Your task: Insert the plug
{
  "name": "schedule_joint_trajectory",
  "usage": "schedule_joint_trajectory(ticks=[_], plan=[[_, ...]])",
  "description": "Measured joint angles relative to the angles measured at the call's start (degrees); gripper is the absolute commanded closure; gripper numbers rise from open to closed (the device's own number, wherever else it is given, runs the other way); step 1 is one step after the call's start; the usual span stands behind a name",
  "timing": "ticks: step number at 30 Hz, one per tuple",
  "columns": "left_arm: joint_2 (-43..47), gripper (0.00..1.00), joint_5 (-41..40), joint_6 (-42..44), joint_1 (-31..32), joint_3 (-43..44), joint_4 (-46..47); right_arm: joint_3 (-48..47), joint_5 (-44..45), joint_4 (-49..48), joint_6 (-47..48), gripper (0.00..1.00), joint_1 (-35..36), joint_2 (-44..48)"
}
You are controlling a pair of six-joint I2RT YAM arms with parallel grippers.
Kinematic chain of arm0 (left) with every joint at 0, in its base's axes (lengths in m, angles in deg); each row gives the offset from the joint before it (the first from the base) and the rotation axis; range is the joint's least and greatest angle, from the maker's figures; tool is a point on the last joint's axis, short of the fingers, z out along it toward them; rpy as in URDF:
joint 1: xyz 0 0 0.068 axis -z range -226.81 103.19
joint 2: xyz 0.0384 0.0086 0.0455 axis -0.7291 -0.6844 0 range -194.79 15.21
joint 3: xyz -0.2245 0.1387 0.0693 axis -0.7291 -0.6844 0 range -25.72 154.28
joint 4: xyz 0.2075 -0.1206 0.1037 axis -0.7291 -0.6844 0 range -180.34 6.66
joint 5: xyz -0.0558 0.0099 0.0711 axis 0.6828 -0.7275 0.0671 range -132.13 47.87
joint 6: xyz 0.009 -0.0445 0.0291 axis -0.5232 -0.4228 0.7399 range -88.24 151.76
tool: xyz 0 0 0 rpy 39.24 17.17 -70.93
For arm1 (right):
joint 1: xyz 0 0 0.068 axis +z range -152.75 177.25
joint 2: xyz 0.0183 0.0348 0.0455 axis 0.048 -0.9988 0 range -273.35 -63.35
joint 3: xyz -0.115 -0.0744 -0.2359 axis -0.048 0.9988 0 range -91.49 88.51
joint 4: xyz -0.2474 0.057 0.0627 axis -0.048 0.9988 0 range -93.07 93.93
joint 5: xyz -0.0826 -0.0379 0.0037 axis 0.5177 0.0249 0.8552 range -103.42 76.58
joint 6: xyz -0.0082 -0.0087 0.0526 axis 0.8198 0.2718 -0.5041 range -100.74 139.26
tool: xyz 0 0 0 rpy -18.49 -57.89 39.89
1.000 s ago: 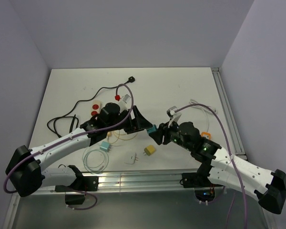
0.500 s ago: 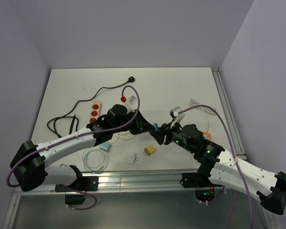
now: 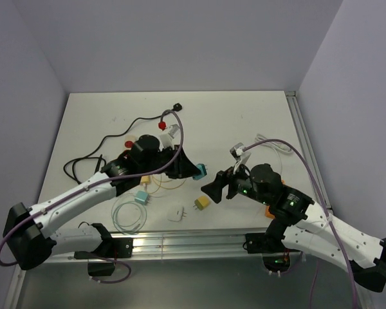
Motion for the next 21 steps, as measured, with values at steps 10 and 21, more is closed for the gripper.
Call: schedule_joint_trajectory(ticks=[10,21], plan=[[7.61,1.00,16.87,14.78,-1.51,2.58,-3.63,-3.15,-37.03,-1.49,-0.63,0.24,-16.22,-2.25],[9.01,1.00,24.87,18.36,-1.51,2.58,-5.20,-3.04,-54.58,-14.86,-7.34,0.33,-17.49,-4.90]])
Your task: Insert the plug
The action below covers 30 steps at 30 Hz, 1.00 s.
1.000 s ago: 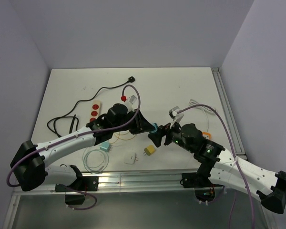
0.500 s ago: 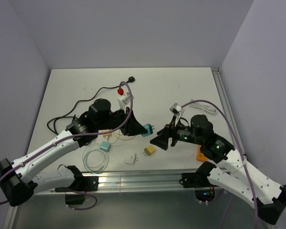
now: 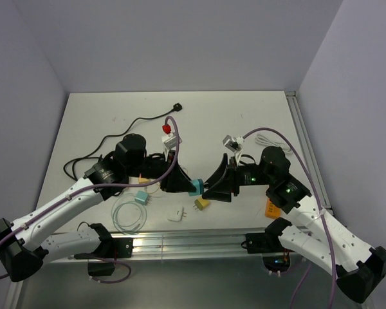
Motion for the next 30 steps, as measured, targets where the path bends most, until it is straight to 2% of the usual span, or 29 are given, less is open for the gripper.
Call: schedule_joint_trajectory(ticks=[3,6,9,10,11,12,15,16,17,19,21,26,30], plan=[[0.00,1.00,1.62,-0.07,-0.02,0.00,0.92,0.35,-1.57,-2.69,-1.73,0.35,0.00,-1.33],[-0.02,1.00,2.78,-0.15,0.00,0.00,2.01,0.37,-2.45,-4.66,-3.02,0.42,0.00,-2.67],[-0.02,1.00,3.91,-0.44,0.02,0.00,2.95,0.44,-3.17,-7.26,-4.68,0.60,0.00,-3.61],[-0.02,1.00,4.24,-0.44,0.04,-0.02,3.39,0.46,-3.23,-7.78,-5.20,0.80,0.00,-3.76],[0.00,1.00,4.66,-0.98,0.11,-0.02,3.63,0.46,-3.78,-8.66,-5.25,0.93,-0.02,-3.96],[0.07,1.00,4.87,-1.81,0.09,-0.02,3.52,0.48,-4.07,-9.38,-5.14,1.00,0.00,-4.00],[0.17,0.73,4.81,-2.78,0.00,-0.02,3.72,0.63,-4.04,-10.08,-5.79,1.00,-0.11,-4.02],[0.20,0.61,4.57,-2.89,0.00,-0.02,3.69,0.68,-3.82,-10.14,-6.03,1.00,-0.11,-4.02],[0.37,0.41,3.80,-3.02,0.00,-0.04,3.80,0.85,-3.30,-10.43,-6.51,1.00,-0.09,-3.91],[1.27,0.24,1.42,-3.72,0.17,-0.63,5.11,1.90,-0.85,-12.44,-8.52,1.00,-0.09,-3.56],[3.06,0.20,-0.63,-4.96,0.44,-1.81,6.80,3.17,1.29,-14.21,-10.64,1.00,-0.09,-3.28],[9.84,0.25,-6.71,-8.07,0.52,-7.28,12.15,5.92,5.42,-19.30,-16.04,1.00,0.09,-2.32],[11.30,0.26,-8.63,-10.12,0.52,-8.41,14.97,6.40,6.95,-23.28,-19.67,1.00,0.11,-2.05]])
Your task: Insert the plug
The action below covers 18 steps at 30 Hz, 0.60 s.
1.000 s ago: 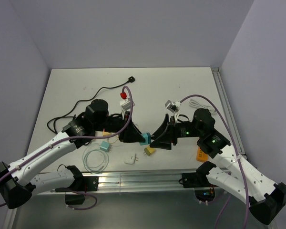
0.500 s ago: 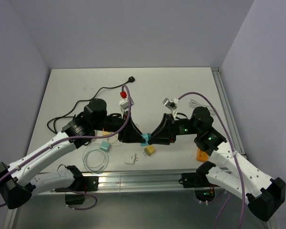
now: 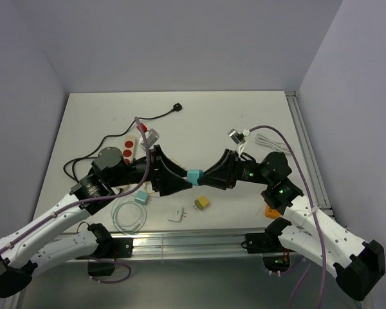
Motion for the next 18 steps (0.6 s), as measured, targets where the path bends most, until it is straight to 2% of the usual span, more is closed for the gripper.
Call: schedule_joint_trajectory(ticks=[6,13,15,18], plan=[[-1.55,0.28,-0.35,-2.19,0.00,-0.17,3.52,0.00,1.14,-3.17,-2.56,1.00,0.02,-0.35],[-3.45,0.50,0.15,-4.13,0.00,-0.20,6.78,0.00,1.77,-5.29,-4.11,1.00,0.02,-0.35],[-4.07,0.53,0.59,-4.81,0.00,-0.22,7.45,0.00,1.79,-6.38,-4.72,1.00,0.04,-0.37],[-4.72,0.66,1.20,-5.51,-0.02,-0.28,8.20,0.02,1.55,-7.93,-5.57,1.00,0.09,-0.55]])
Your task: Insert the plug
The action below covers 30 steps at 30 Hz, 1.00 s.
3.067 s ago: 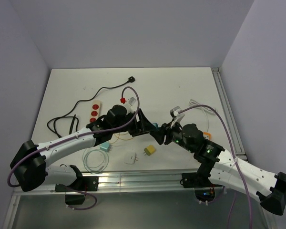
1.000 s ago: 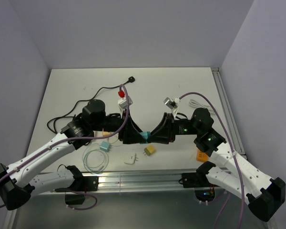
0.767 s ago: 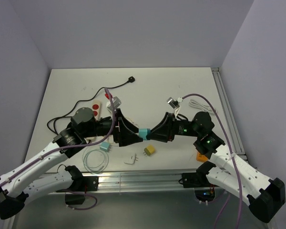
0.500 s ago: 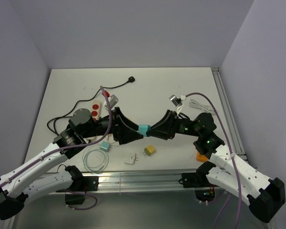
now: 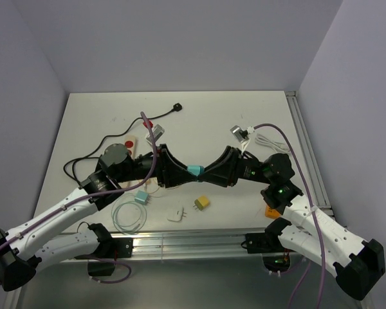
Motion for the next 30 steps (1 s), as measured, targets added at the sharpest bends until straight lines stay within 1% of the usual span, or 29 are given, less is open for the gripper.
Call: schedule_joint_trajectory(ticks=[1,2,4,5,6,8,9,10,11,14,16,18,21,23,26,30], plan=[[-0.13,0.85,0.11,-0.33,0.00,-0.02,0.24,0.00,-0.09,-0.35,-0.11,1.00,0.00,-0.04],[-0.17,0.99,0.11,-1.05,0.00,-0.02,0.39,0.02,-0.17,-0.61,0.04,1.00,0.00,-0.04],[-0.15,1.00,-0.15,-1.73,-0.09,0.02,0.57,0.02,-0.22,-1.09,0.66,1.00,0.02,-0.28],[-0.17,1.00,-0.33,-1.73,-0.11,0.20,0.02,0.02,-0.26,-1.03,0.70,0.97,0.04,-0.37],[-0.17,1.00,-0.66,-1.57,-0.09,0.48,-0.90,0.02,-0.31,-0.55,0.92,0.72,0.07,-0.46],[-0.22,1.00,-2.54,-0.72,-0.07,2.19,-5.29,-0.85,0.44,2.82,2.40,0.41,0.13,-0.44],[-0.28,1.00,-4.26,0.22,0.04,3.58,-8.59,-1.75,1.53,5.68,3.78,0.13,0.20,-0.37],[-0.39,1.00,-6.27,0.72,0.07,5.18,-11.54,-2.78,3.61,9.86,5.86,0.05,0.24,-0.09],[-0.61,1.00,-8.76,1.53,0.02,7.15,-14.64,-3.34,5.05,12.66,7.54,0.01,0.33,0.17],[-1.40,1.00,-16.41,3.91,-1.66,13.86,-24.44,-5.09,12.63,24.20,12.74,0.00,0.31,1.57],[-2.12,1.00,-19.74,5.68,-5.44,17.97,-30.84,-6.34,18.05,31.41,15.26,0.00,0.15,1.90],[-3.72,1.00,-21.24,8.94,-12.70,21.18,-36.87,-7.32,23.39,38.21,17.49,0.01,0.02,1.62],[-7.67,1.00,-24.35,14.62,-23.43,22.99,-42.75,-7.39,29.57,45.27,19.02,0.02,-0.04,0.48],[-11.23,1.00,-26.88,17.86,-27.80,23.12,-45.40,-7.28,32.65,48.74,19.63,0.02,-0.04,-1.01],[-16.46,1.00,-30.08,22.34,-31.50,23.12,-46.90,-6.93,35.21,51.34,20.79,0.02,0.07,-2.80],[-22.86,1.00,-29.94,28.02,-37.73,23.17,-46.56,-6.88,36.39,52.22,22.80,0.03,1.01,-5.75]])
